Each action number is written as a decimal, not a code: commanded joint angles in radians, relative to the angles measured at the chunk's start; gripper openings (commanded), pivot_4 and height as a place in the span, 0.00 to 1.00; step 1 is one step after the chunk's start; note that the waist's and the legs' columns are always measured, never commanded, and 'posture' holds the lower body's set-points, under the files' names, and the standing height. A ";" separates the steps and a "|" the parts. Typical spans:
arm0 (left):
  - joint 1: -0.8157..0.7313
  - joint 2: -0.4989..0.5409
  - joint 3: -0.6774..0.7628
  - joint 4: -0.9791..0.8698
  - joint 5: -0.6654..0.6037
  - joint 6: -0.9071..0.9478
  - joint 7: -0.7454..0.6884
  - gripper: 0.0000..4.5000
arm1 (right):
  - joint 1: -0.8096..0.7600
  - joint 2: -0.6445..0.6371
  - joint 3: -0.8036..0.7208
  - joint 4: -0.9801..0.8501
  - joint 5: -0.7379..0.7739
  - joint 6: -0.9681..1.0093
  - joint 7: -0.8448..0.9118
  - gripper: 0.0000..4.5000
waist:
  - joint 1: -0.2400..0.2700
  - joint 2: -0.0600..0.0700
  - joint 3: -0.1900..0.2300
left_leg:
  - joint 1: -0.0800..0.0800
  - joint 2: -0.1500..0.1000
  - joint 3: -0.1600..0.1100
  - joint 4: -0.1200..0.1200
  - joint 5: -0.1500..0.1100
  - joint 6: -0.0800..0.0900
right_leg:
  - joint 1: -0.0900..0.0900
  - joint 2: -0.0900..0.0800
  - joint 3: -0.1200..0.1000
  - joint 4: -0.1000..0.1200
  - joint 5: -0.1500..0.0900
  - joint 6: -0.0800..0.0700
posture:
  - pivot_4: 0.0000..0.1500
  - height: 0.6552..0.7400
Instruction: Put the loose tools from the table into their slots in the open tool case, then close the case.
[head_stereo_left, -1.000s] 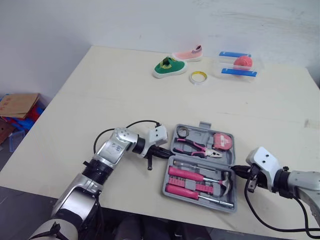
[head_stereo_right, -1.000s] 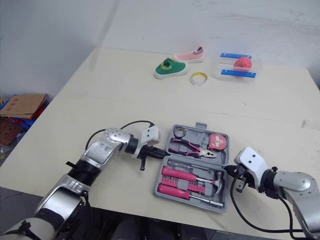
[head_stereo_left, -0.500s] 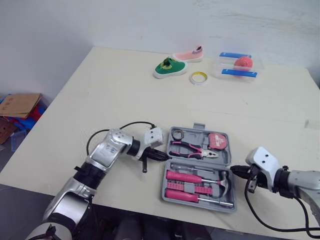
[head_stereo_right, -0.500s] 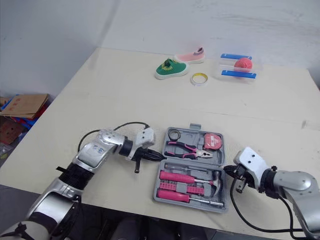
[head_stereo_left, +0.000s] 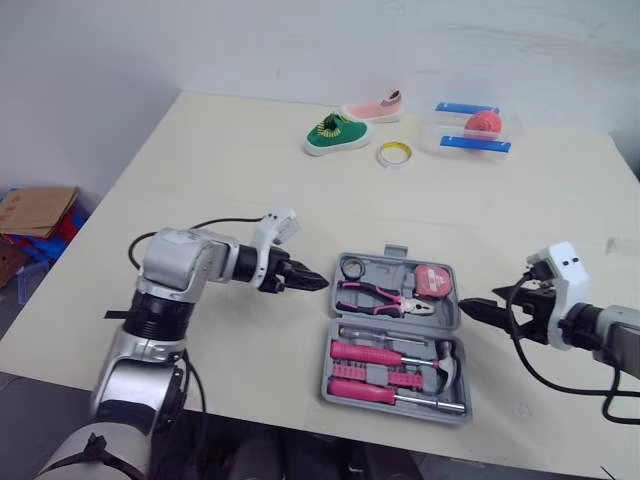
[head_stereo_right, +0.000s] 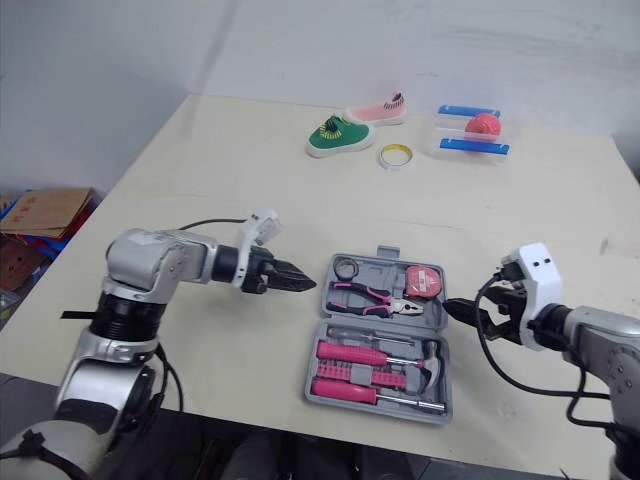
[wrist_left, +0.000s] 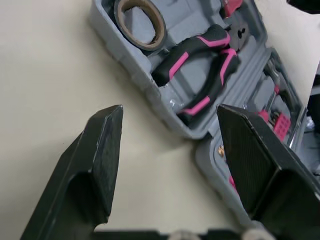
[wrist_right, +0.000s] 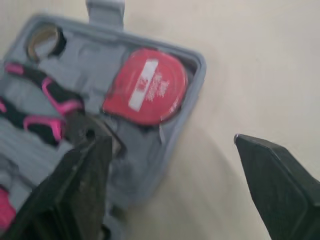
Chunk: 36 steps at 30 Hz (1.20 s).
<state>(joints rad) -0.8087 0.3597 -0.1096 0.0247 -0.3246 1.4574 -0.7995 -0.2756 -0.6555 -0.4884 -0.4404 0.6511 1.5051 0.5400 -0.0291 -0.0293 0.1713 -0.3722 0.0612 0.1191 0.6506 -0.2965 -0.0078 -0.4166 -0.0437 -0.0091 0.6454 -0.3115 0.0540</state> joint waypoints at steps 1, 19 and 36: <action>-0.012 -0.010 0.017 0.001 -0.009 0.001 0.059 0.67 | -0.047 0.019 -0.020 -0.009 0.001 0.088 -0.051 0.94 | 0.000 0.000 0.000 | 0.000 0.000 0.000 0.000 0.002 -0.003 | -0.001 0.000 0.000 0.000 0.000 0.000 | 1.00 0.89; -0.001 -0.054 -0.001 0.016 -0.062 -0.044 0.150 0.30 | -0.084 0.045 0.094 0.026 -0.051 0.068 -0.126 0.54 | 0.001 0.000 0.000 | 0.000 0.000 0.001 -0.003 0.005 -0.009 | -0.002 0.001 0.000 0.000 -0.001 -0.001 | 1.00 0.89; 0.022 -0.089 -0.028 -0.025 -0.089 -0.112 0.196 0.00 | -0.086 0.075 0.094 -0.023 -0.043 0.084 -0.137 0.00 | 0.001 0.000 0.000 | 0.000 -0.001 0.001 -0.003 0.004 -0.005 | -0.001 0.000 0.000 0.000 0.000 0.000 | 1.00 0.89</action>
<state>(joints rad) -0.7773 0.3003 -0.1488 0.0162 -0.3851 1.3737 -0.6014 -0.3580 -0.5938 -0.3863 -0.4194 0.5888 1.5900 0.3959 -0.0277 -0.0291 0.1714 -0.3719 0.0605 0.1196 0.6478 -0.2921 -0.0131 -0.4180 -0.0437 -0.0087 0.6454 -0.3112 0.0537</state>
